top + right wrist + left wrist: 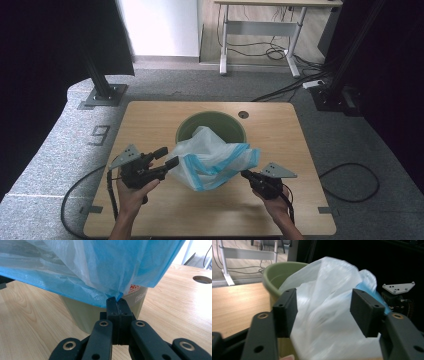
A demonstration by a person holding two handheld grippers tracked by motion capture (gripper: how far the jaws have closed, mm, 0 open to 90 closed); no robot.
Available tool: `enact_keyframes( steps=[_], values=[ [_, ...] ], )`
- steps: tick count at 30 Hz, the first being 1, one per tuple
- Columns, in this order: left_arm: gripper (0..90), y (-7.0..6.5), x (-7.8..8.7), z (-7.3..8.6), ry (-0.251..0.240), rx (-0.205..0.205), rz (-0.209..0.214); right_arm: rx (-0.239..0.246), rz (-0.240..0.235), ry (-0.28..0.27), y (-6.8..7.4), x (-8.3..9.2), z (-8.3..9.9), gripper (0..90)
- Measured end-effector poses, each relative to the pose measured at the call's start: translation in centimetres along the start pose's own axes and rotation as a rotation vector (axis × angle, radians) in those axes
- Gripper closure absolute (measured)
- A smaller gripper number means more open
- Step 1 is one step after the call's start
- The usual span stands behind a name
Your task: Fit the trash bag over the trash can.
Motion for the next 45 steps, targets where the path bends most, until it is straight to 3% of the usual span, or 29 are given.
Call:
enact_keyframes(
  steps=[7,10,13,16,21,25,29,32,42,45],
  values=[
    [32.6,-0.9,-1.6,-2.1,0.037,-0.02,0.024,0.007,0.008,-0.011,0.0,0.2,-0.4,88.8],
    [31.2,-1.5,-2.9,-2.8,0.084,-0.033,0.039,0.012,0.01,-0.011,0.1,0.2,-0.6,88.8],
    [32.2,-2.2,-3.9,-3.1,0.147,-0.074,0.036,0.021,0.011,-0.012,0.2,0.2,-0.7,88.8],
    [41.5,-2.8,-4.3,-3.1,0.193,-0.106,0.036,0.025,0.008,-0.015,0.3,0.4,-0.9,88.8],
    [73.7,-3.1,-4.2,-2.3,0.25,-0.139,0.055,0.027,0.006,-0.021,0.4,0.8,-0.9,88.8],
    [87.3,-3.1,-3.6,-1.6,0.247,-0.161,0.036,0.022,0.003,-0.022,0.4,1.0,-0.7,88.8],
    [88.9,-2.5,-3.0,-1.2,0.212,-0.162,-0.006,0.011,0.0,-0.017,0.2,1.1,-0.5,88.8],
    [89.4,-1.9,-2.3,-1.0,0.169,-0.164,-0.062,0.005,-0.007,-0.008,0.2,0.9,-0.2,88.8],
    [89.6,0.2,-0.9,1.2,0.139,-0.046,-0.05,0.002,-0.048,0.057,0.8,-0.7,1.7,88.8],
    [89.6,0.6,-0.6,1.6,0.129,-0.027,-0.048,-0.006,-0.053,0.061,0.8,-0.8,1.9,88.8]
  ],
)
Point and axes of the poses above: each handheld gripper's, and its own axes: x roughly backward along the jaws, z roughly out of its underside, y roughly to its left, the point moved 2 cm from there along -x, roughly forward along the jaws, and after that the axes turned 15 degrees about -x, right-handed, at the moved point
